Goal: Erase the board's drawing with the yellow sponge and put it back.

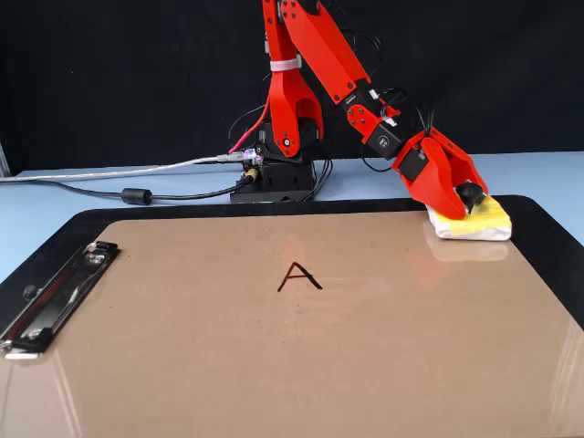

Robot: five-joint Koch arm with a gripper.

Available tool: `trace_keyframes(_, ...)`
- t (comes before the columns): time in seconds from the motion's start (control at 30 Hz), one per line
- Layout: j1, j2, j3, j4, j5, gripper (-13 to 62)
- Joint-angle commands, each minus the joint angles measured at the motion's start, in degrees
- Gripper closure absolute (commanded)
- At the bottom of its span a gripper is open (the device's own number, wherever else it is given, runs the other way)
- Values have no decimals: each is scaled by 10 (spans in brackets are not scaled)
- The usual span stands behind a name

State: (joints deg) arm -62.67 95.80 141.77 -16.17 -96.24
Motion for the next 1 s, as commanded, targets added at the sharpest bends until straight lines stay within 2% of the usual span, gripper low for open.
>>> trace_keyframes(0.0,-6,11,-11,-23,-3,183)
trace_keyframes(0.07,-6,11,-11,-24,-3,229)
trace_keyframes(0.27,-1,10,-8,-23,-4,487)
trace_keyframes(0.37,7,10,-6,-22,-4,575)
trace_keyframes(0.57,12,23,-13,-18,-9,575)
trace_keyframes(0.67,33,99,-15,25,-13,576)
trace_keyframes(0.77,84,224,-34,187,-13,576)
trace_keyframes(0.87,164,360,-87,439,-11,576)
trace_keyframes(0.97,263,390,-128,587,-11,576)
